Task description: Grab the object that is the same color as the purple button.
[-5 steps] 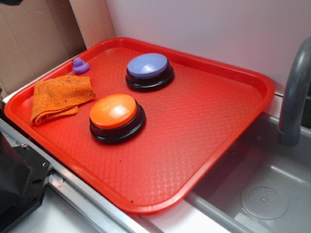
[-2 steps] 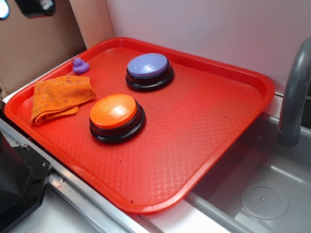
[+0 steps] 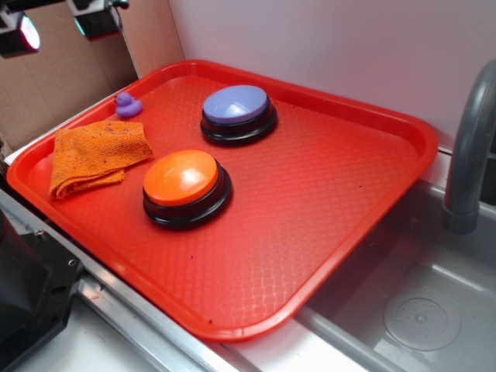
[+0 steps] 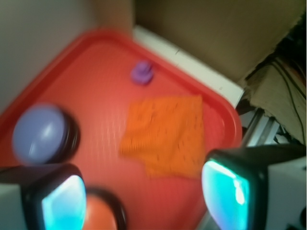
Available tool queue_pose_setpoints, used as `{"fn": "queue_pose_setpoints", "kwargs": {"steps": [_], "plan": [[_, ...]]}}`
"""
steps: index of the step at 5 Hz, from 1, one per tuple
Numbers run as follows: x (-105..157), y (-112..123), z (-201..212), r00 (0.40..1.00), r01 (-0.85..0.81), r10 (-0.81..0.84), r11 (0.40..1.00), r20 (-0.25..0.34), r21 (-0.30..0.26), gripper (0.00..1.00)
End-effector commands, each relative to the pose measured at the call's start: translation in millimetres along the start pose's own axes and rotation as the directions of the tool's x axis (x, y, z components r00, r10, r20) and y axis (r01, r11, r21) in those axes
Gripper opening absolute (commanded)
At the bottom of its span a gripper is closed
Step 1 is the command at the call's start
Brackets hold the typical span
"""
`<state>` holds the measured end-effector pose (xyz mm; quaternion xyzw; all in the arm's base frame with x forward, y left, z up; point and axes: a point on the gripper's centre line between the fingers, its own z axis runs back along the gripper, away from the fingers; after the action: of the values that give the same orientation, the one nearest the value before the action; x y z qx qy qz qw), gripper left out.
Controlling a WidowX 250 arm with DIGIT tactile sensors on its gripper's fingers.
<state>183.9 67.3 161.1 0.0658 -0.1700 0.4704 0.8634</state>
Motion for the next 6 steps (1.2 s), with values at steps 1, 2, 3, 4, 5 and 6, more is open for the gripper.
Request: {"fn": "queue_pose_setpoints", "kwargs": {"steps": [1, 2, 3, 4, 5, 6], "plan": [[57.5, 15.9, -72.3, 0.916, -0.359, 0.343, 0.932, 0.205, 0.046, 1.0], [83.9, 27.8, -104.0, 0.86, -0.467, 0.428, 0.88, 0.28, 0.088, 1.0], [87.3, 37.5, -129.7, 0.843, -0.503, 0.447, 0.852, 0.298, 0.145, 1.0], [87.7, 38.7, -159.3, 0.858, -0.475, 0.43, 0.873, 0.281, 0.116, 1.0], [87.6, 30.2, -175.1, 0.894, -0.399, 0.373, 0.914, 0.246, 0.065, 1.0], [88.4, 25.1, -181.3, 0.915, -0.362, 0.352, 0.932, 0.195, 0.017, 1.0]]}}
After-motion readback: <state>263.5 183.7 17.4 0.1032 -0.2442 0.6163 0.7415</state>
